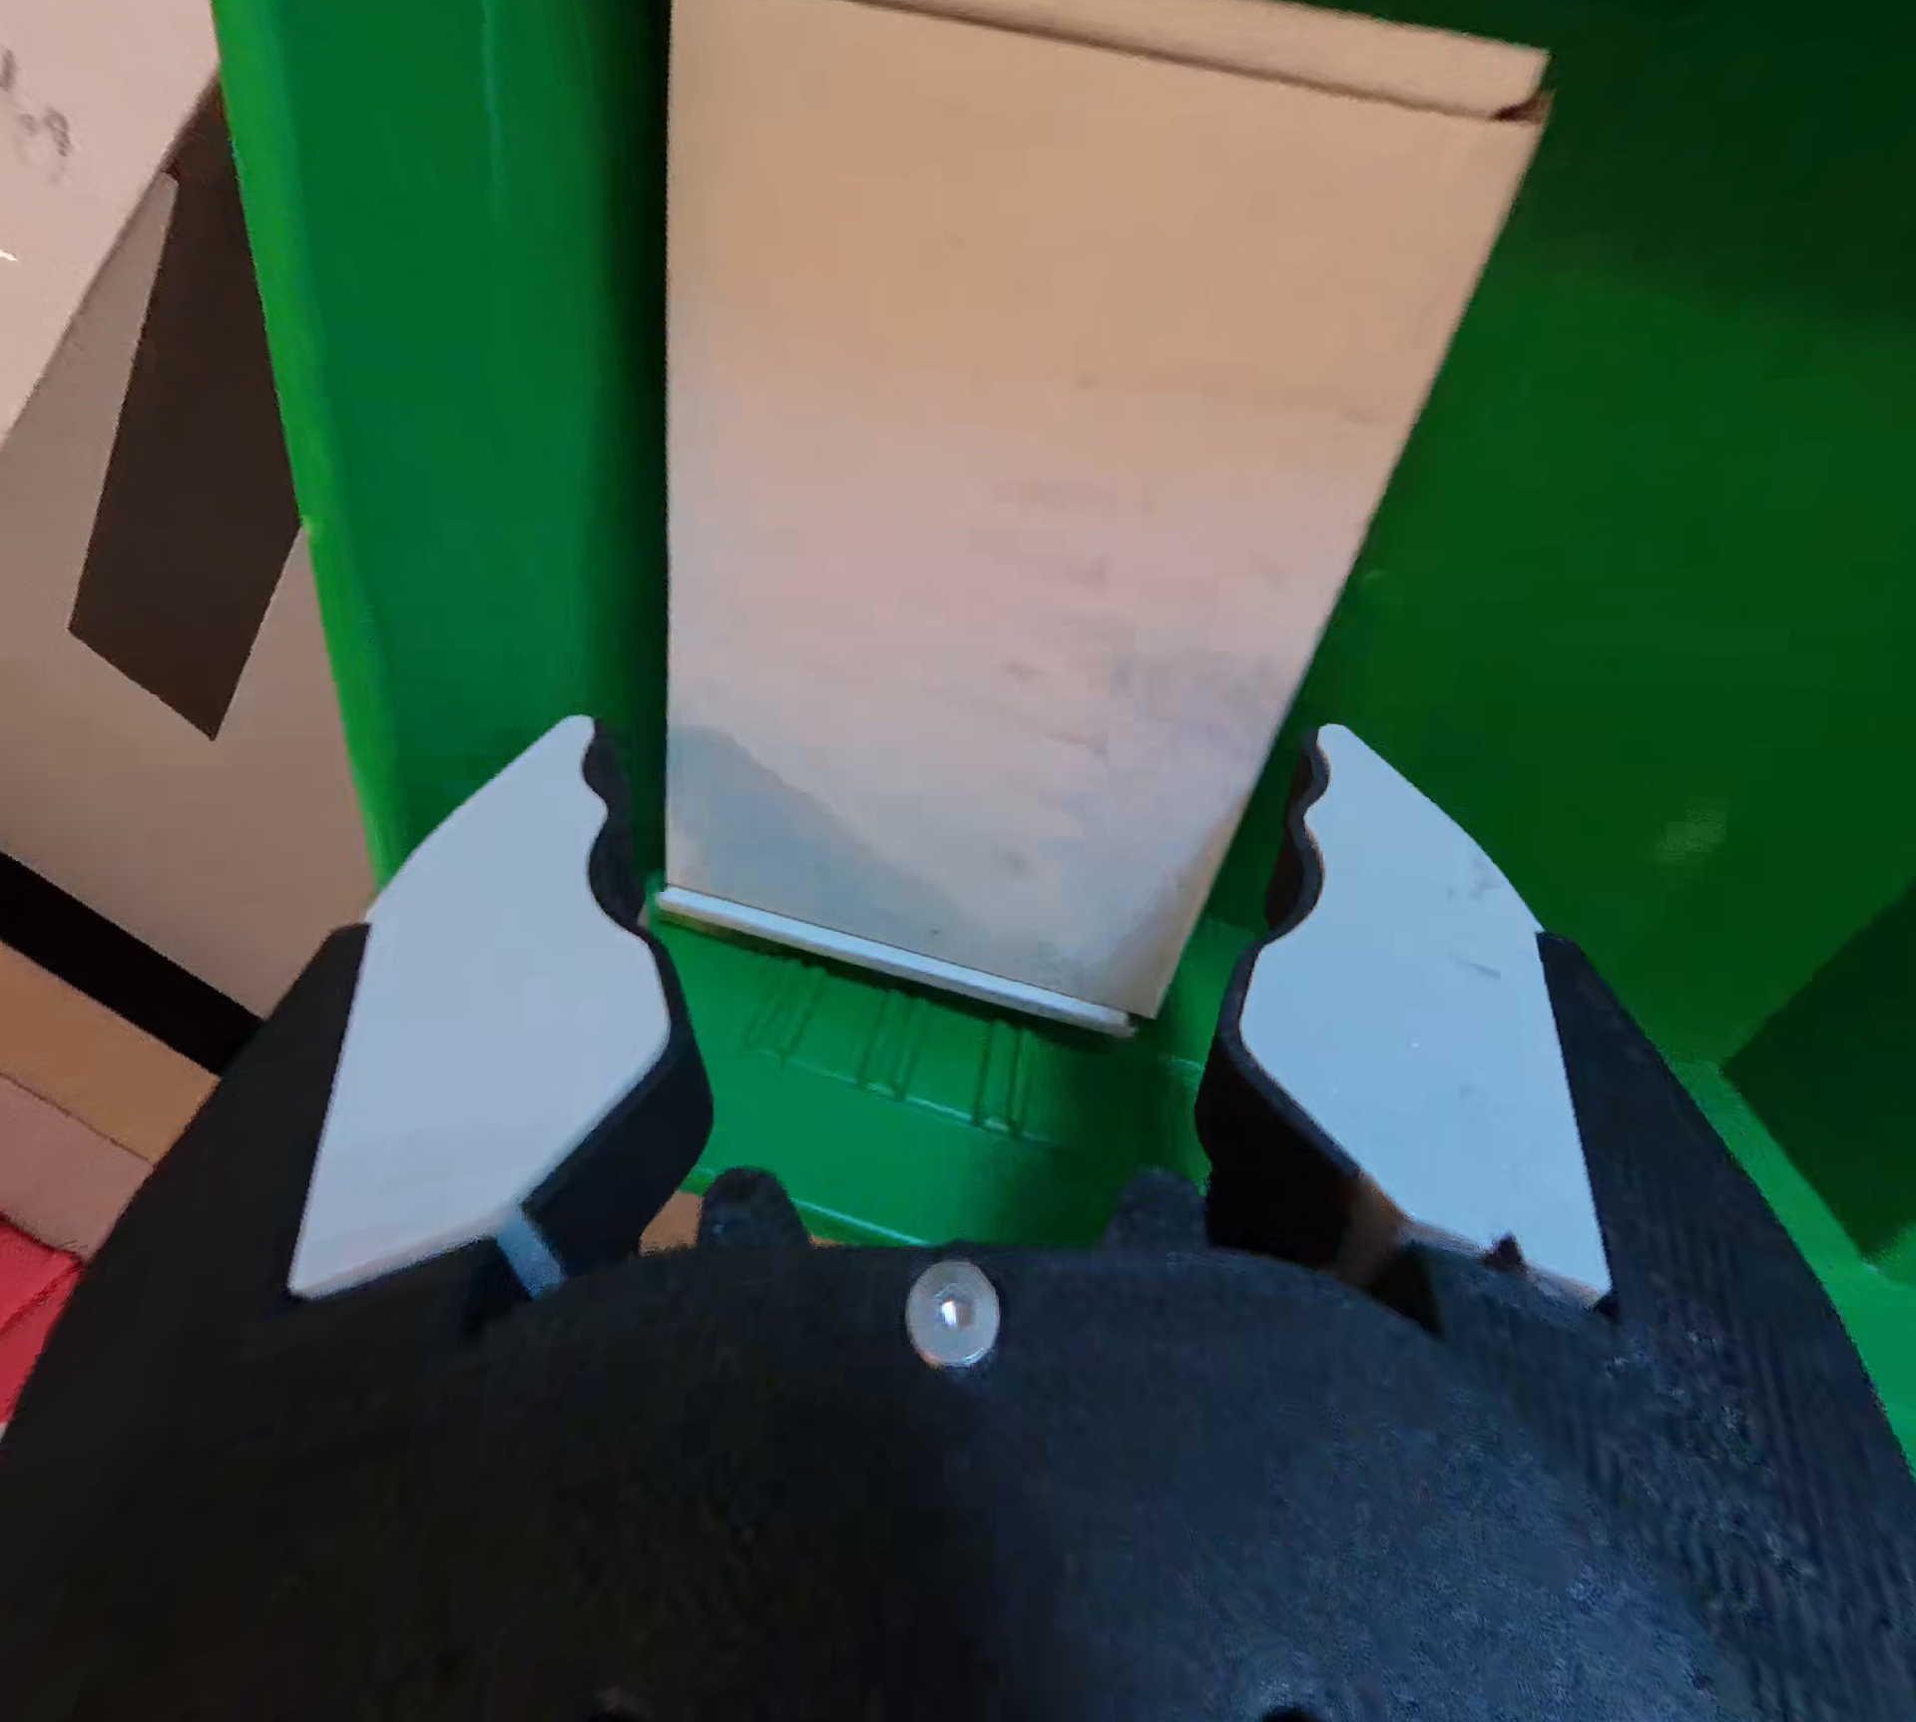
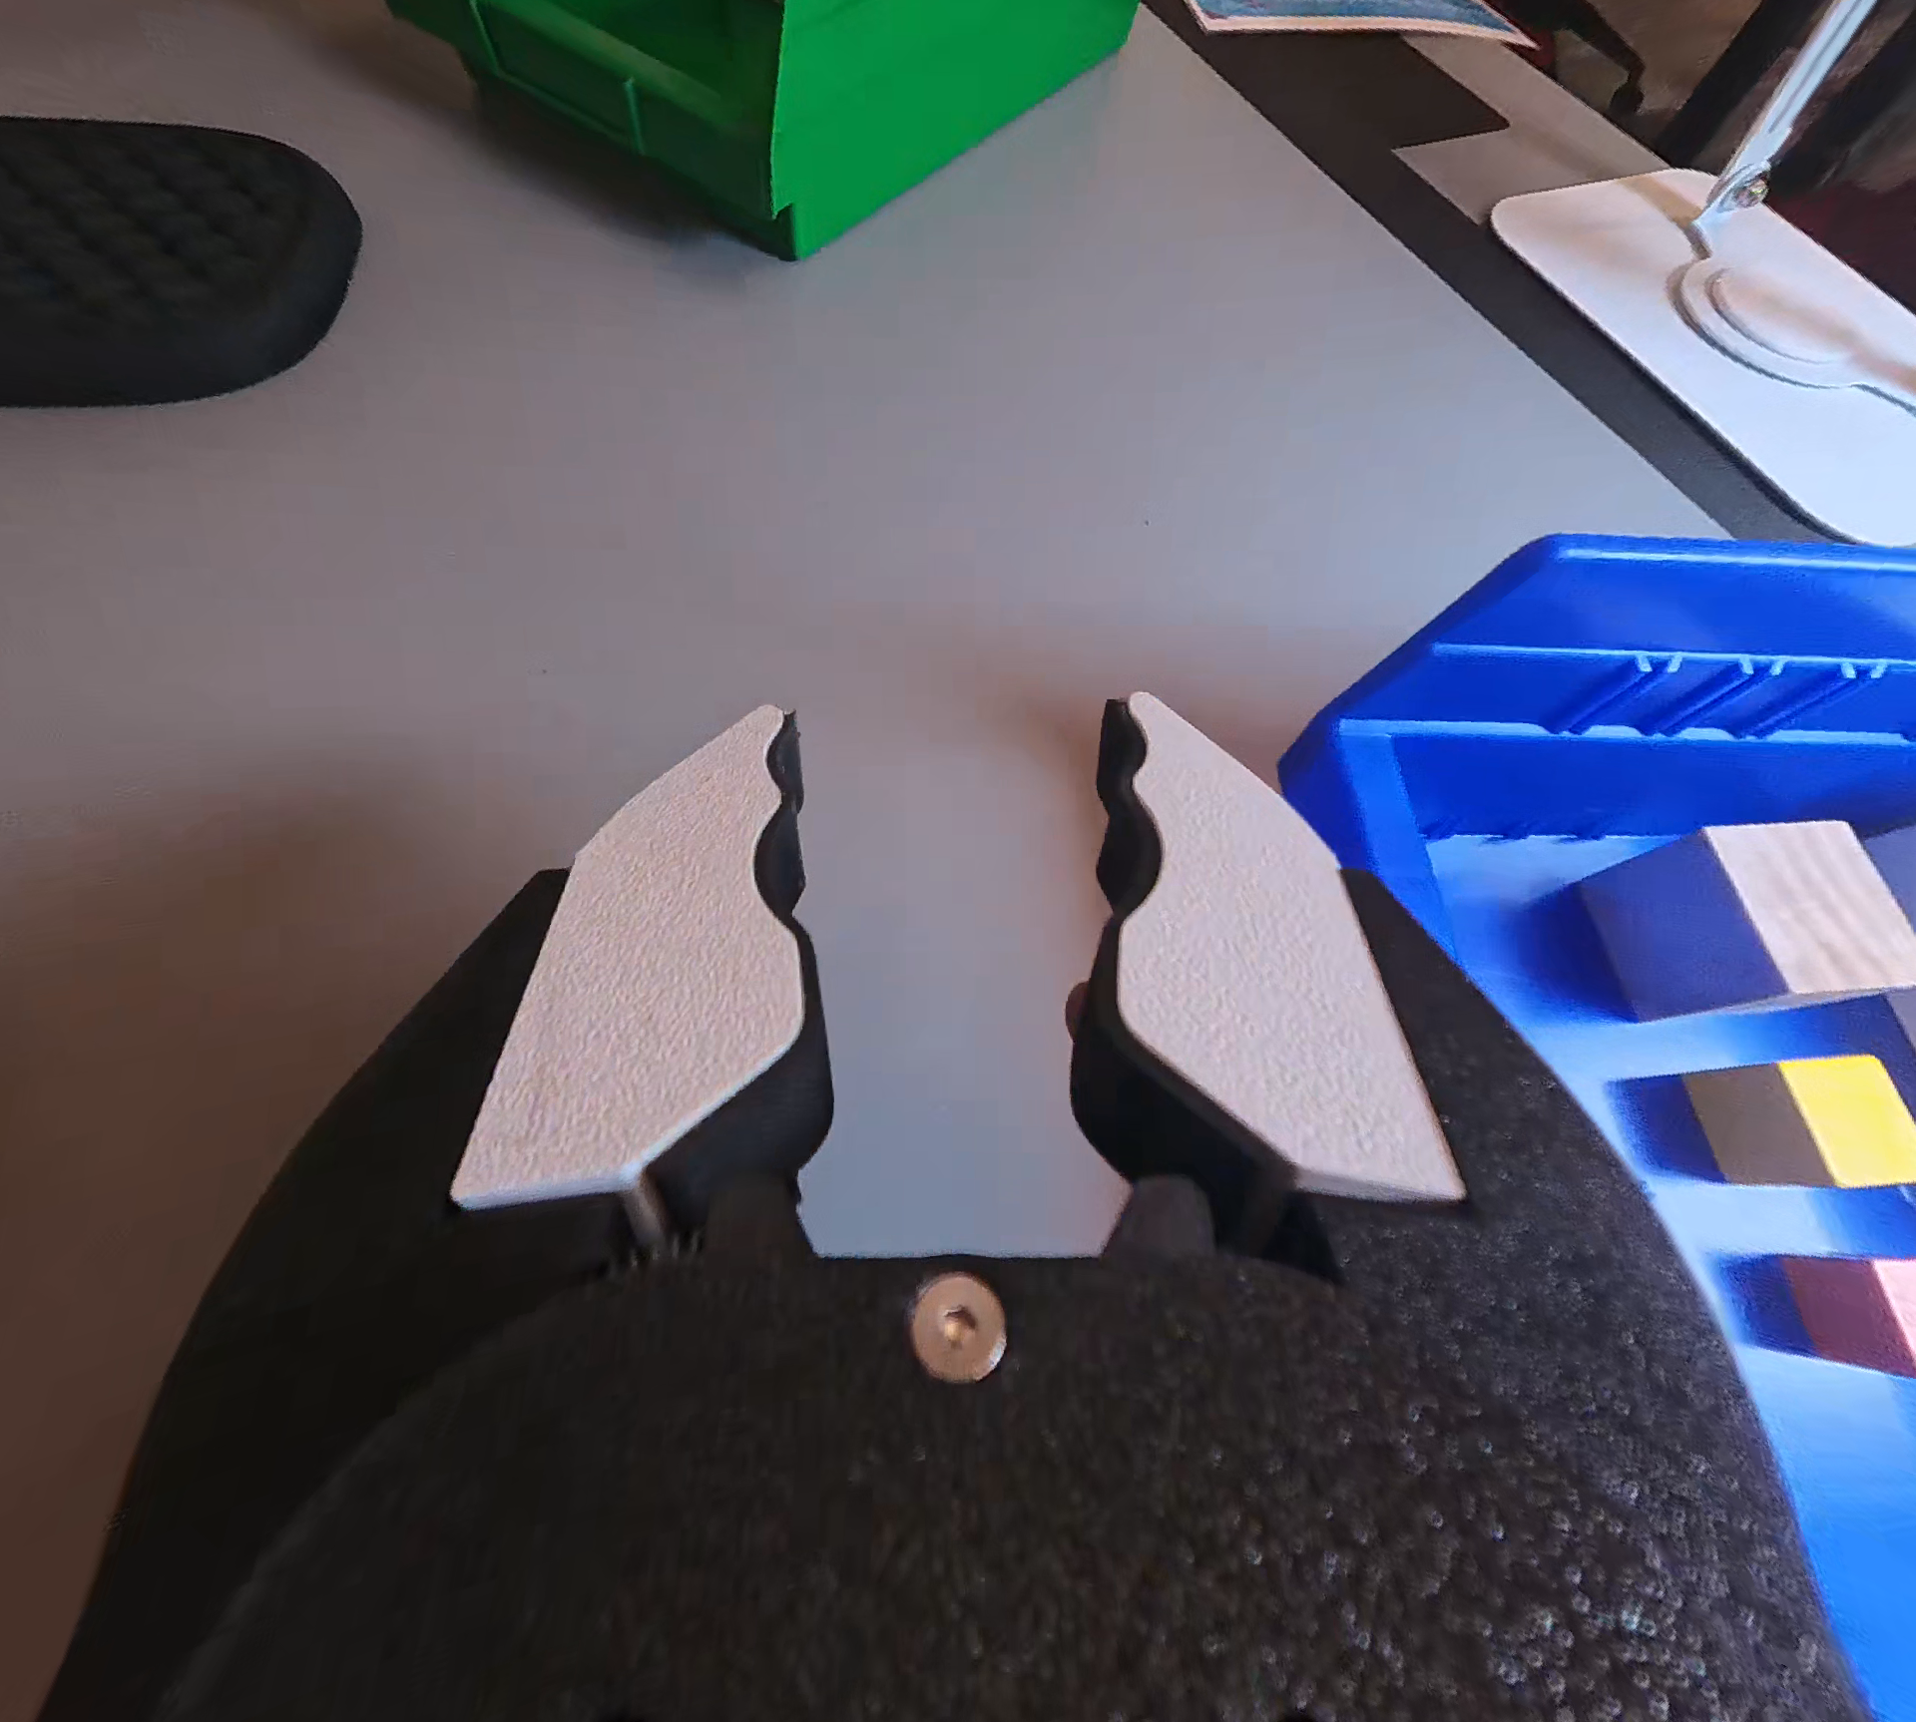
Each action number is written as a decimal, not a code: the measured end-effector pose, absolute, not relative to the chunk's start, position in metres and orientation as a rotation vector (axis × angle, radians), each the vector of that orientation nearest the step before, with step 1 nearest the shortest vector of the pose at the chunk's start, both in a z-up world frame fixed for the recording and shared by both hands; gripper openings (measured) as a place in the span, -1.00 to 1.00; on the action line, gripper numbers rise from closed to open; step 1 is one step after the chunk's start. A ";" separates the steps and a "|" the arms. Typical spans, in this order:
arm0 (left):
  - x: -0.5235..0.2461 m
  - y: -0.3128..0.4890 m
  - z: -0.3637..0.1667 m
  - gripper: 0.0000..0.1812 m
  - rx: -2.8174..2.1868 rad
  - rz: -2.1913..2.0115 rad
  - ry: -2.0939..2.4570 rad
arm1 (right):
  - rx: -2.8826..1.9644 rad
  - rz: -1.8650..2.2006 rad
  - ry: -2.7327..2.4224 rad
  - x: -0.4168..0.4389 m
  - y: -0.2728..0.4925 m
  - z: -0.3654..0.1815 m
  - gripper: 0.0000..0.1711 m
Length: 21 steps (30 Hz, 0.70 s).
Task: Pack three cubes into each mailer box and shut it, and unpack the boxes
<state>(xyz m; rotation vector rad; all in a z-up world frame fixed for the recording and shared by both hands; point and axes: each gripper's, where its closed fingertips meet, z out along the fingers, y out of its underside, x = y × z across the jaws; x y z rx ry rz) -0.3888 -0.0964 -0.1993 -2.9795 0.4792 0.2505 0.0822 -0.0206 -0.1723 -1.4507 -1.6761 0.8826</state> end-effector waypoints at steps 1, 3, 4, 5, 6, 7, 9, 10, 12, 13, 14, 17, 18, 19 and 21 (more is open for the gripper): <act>-0.390 -0.096 -0.203 0.31 -3.005 0.227 0.496 | -1.450 0.897 -1.674 0.083 -0.021 -0.173 -0.36; -0.387 -0.099 -0.215 0.35 -3.063 0.174 0.540 | -1.458 0.923 -1.670 0.084 -0.020 -0.176 -0.38; -0.389 -0.099 -0.217 0.33 -3.072 0.228 0.593 | -1.460 0.933 -1.672 0.084 -0.021 -0.177 -0.39; -0.389 -0.099 -0.218 0.36 -3.080 0.262 0.627 | -1.460 0.939 -1.681 0.084 -0.022 -0.179 -0.39; -0.390 -0.099 -0.219 0.31 -3.083 0.323 0.665 | -1.460 0.939 -1.688 0.085 -0.022 -0.181 -0.39; -0.387 -0.102 -0.219 0.31 -3.085 0.351 0.723 | -1.457 0.932 -1.694 0.085 -0.022 -0.182 -0.40; -0.369 -0.110 -0.218 0.31 -3.085 0.341 0.828 | -1.446 0.925 -1.707 0.086 -0.023 -0.183 -0.40; -0.359 -0.115 -0.218 0.31 -3.081 0.332 0.890 | -1.439 0.930 -1.711 0.086 -0.025 -0.183 -0.41; -0.337 -0.125 -0.216 0.31 -3.065 0.284 0.984 | -1.427 0.942 -1.714 0.087 -0.028 -0.181 -0.42; -0.327 -0.127 -0.215 0.31 -3.051 0.249 0.988 | -1.420 0.943 -1.716 0.086 -0.029 -0.180 -0.42; -0.321 -0.126 -0.213 0.32 -3.026 0.246 0.985 | -1.413 0.944 -1.718 0.086 -0.030 -0.179 -0.42; -0.313 -0.124 -0.211 0.40 -2.986 0.222 0.983 | -1.405 0.951 -1.721 0.086 -0.032 -0.178 -0.42; -0.310 -0.122 -0.213 0.41 -2.974 0.208 0.979 | -1.403 0.949 -1.722 0.086 -0.033 -0.179 -0.42; -0.310 -0.120 -0.218 0.41 -2.963 0.219 0.987 | -1.402 0.943 -1.722 0.086 -0.033 -0.179 -0.42; -0.314 -0.115 -0.232 0.48 -2.965 0.262 1.005 | -1.401 0.936 -1.720 0.086 -0.033 -0.180 -0.43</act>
